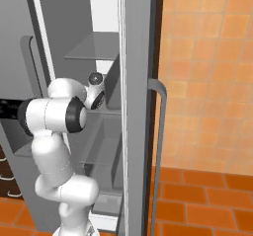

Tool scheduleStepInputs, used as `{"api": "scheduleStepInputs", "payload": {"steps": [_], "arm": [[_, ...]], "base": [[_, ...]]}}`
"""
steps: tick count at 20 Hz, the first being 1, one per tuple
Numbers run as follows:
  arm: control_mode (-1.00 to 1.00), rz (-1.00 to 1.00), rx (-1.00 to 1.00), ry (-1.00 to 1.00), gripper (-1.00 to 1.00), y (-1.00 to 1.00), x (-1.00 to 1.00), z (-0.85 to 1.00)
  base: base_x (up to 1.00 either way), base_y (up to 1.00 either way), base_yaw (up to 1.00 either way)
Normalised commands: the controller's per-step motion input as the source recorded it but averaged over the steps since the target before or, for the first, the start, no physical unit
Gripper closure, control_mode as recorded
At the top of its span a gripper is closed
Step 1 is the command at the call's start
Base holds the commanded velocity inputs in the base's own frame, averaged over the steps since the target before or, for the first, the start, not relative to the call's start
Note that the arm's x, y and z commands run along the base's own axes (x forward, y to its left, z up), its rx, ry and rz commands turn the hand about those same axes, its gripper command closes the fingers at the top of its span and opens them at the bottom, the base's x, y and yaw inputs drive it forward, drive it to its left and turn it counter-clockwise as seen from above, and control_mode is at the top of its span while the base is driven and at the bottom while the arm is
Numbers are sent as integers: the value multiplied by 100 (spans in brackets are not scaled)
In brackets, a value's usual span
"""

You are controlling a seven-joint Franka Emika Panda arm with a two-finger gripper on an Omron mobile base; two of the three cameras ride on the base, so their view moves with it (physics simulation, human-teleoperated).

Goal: Place one corn and one steak in each tupperware on the nearby counter, to pack two identical lunches.

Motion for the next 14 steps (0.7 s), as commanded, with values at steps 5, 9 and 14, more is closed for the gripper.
{"api": "scheduleStepInputs", "payload": {"steps": [5, 9, 14], "arm": [[-100, -8, 3, -22, 100, -3, -94, 98], [-100, -20, 12, 15, 100, -28, -100, 100], [-100, -18, 6, 21, 100, -13, -100, 100]], "base": [[0, 0, 0], [0, 0, 0], [0, 0, 0]]}}
